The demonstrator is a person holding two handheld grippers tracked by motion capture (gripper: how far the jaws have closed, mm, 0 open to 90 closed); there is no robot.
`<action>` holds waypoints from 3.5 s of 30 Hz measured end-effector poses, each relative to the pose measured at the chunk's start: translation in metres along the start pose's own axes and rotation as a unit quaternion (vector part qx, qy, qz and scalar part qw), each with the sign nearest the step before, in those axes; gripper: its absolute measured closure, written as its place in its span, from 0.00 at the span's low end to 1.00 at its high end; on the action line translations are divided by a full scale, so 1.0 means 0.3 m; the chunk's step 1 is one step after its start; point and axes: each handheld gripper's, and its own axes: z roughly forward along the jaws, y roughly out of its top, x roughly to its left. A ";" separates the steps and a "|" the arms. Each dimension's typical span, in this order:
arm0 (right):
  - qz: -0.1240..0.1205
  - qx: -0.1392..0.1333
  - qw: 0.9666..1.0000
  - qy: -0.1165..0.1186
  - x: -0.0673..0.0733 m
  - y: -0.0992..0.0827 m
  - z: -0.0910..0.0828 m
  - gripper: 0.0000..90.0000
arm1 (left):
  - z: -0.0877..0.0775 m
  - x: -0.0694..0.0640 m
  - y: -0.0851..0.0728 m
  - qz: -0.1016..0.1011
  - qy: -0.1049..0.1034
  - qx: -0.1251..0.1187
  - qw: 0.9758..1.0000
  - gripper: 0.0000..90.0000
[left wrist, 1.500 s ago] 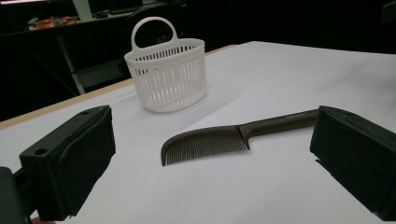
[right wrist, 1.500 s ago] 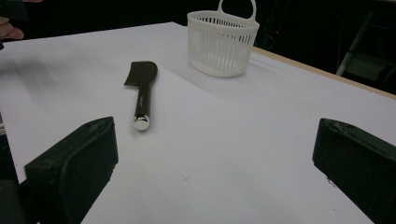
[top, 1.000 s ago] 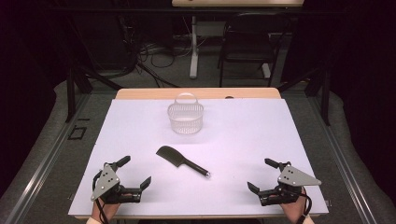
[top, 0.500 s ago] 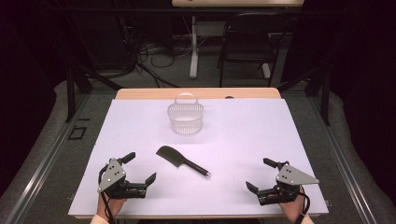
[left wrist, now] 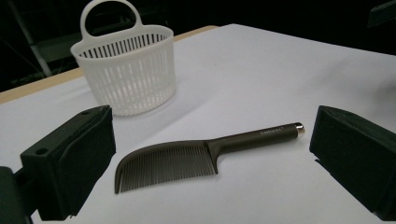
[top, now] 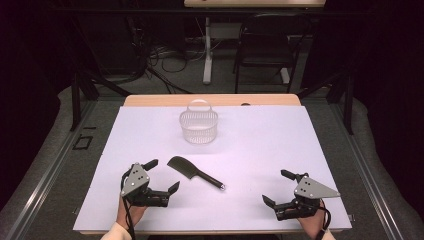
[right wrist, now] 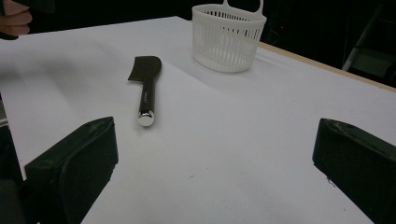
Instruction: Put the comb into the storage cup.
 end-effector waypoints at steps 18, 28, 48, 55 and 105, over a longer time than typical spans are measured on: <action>0.000 0.002 1.000 0.015 -0.004 0.001 0.020 0.00 | 0.127 -0.047 0.033 0.010 -0.016 0.030 0.999 0.00; 0.000 0.003 1.000 0.016 -0.003 0.001 0.025 0.00 | 0.189 -0.061 0.045 0.006 -0.030 0.044 0.999 0.00; -0.004 0.005 1.000 0.017 -0.008 0.002 0.026 0.00 | 0.317 -0.098 0.066 0.002 -0.025 0.092 0.995 0.01; -0.003 0.003 1.000 0.019 -0.005 0.002 0.028 0.00 | 0.353 -0.118 0.077 0.007 -0.031 0.108 0.994 0.03; -0.002 0.016 0.999 0.030 -0.008 -0.005 0.037 0.00 | 0.500 -0.214 0.031 0.012 -0.132 0.191 0.973 1.00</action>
